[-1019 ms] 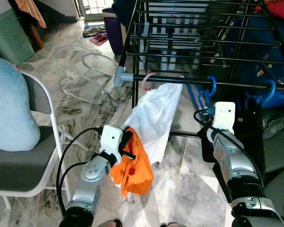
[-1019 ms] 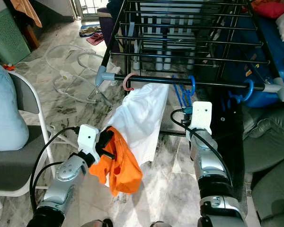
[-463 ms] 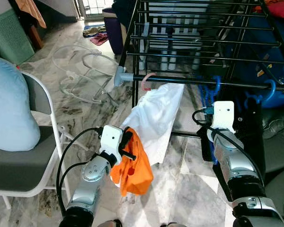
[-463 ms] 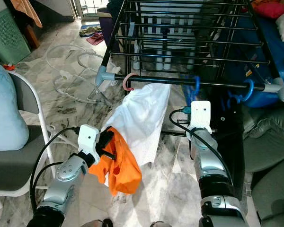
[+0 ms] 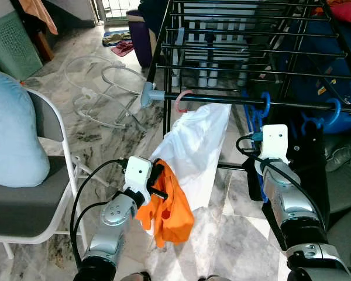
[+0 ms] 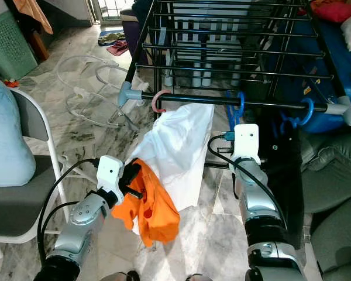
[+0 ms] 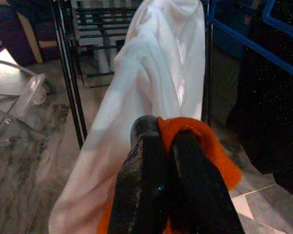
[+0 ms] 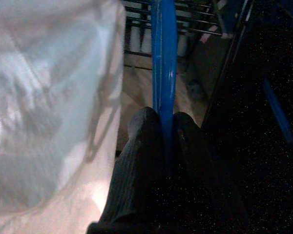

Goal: Hang hanger

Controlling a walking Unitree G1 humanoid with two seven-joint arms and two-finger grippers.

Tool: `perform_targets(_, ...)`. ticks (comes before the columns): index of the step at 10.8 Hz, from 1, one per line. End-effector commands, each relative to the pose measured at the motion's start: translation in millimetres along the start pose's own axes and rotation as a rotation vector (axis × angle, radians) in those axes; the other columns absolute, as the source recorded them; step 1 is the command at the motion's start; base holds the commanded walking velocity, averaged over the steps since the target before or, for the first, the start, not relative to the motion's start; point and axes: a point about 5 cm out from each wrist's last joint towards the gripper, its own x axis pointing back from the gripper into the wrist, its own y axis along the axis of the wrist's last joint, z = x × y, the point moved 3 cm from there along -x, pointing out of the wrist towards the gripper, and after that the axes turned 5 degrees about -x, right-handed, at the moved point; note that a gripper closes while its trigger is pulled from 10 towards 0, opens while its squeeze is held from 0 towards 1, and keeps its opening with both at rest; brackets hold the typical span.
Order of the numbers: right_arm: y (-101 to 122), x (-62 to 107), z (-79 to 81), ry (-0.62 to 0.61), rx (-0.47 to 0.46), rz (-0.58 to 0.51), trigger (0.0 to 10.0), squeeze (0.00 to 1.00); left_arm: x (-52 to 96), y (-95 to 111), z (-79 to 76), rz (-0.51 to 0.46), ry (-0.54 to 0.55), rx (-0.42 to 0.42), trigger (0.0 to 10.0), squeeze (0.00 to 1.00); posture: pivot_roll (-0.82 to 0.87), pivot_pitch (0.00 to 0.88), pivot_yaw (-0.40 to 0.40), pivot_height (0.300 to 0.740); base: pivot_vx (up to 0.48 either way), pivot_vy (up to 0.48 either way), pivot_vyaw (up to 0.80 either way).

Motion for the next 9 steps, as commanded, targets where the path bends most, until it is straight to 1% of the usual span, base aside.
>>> perform_targets(1, 6.5, -0.6, 2.3, 0.009, 0.008, -0.026, 0.7, 0.00, -1.9, 2.6, 0.2, -0.006, -0.006, -0.017, 10.0, 0.00, -0.19, 0.098, 0.032, 0.740, 0.000, 0.000, 0.00)
perform_targets(2, 6.5, -0.6, 2.3, 0.009, 0.008, -0.026, 0.7, 0.00, -1.9, 2.6, 0.2, -0.006, -0.006, -0.017, 10.0, 0.00, -0.19, 0.098, 0.032, 0.740, 0.000, 0.000, 0.00)
perform_targets(3, 4.8, 0.7, 5.2, 0.022, 0.008, -0.024, 10.0, 0.00, -2.2, 2.4, -0.4, -0.005, -0.008, -0.018, 10.0, 0.00, -0.19, 0.098, 0.032, 0.740, 0.000, 0.000, 0.00)
perform_targets(4, -0.7, 2.7, 5.8, 0.020, -0.007, -0.009, 10.0, 0.00, -2.5, 1.6, -1.4, -0.002, -0.011, -0.019, 10.0, 0.00, -0.19, 0.098, 0.032, 0.740, 0.000, 0.000, 0.00)
perform_targets(5, -1.7, 3.4, 3.8, 0.008, -0.033, -0.010, 10.0, 0.00, -2.3, 1.3, -1.7, -0.002, -0.012, -0.019, 10.0, 0.00, -0.19, 0.099, 0.034, 0.740, 0.000, 0.000, 0.00)
perform_targets(6, -3.4, 3.7, 0.2, -0.008, -0.048, -0.006, 10.0, 0.67, -2.3, 1.3, -1.8, -0.001, -0.013, -0.020, 10.0, 0.00, -0.19, 0.099, 0.034, 0.740, 0.000, 0.000, 0.00)
perform_targets(7, -3.6, 4.2, -2.4, -0.023, -0.045, -0.007, 10.0, 1.00, -2.5, 1.1, -1.9, 0.001, -0.016, -0.022, 10.0, 0.00, -0.19, 0.101, 0.036, 0.740, 0.000, 0.000, 0.00)
perform_targets(9, -1.9, 4.3, -11.6, -0.067, -0.039, -0.015, 10.0, 1.00, -2.4, 0.5, -2.3, 0.002, -0.020, -0.022, 10.0, 0.00, -0.19, 0.101, 0.039, 0.740, 0.000, 0.000, 0.00)
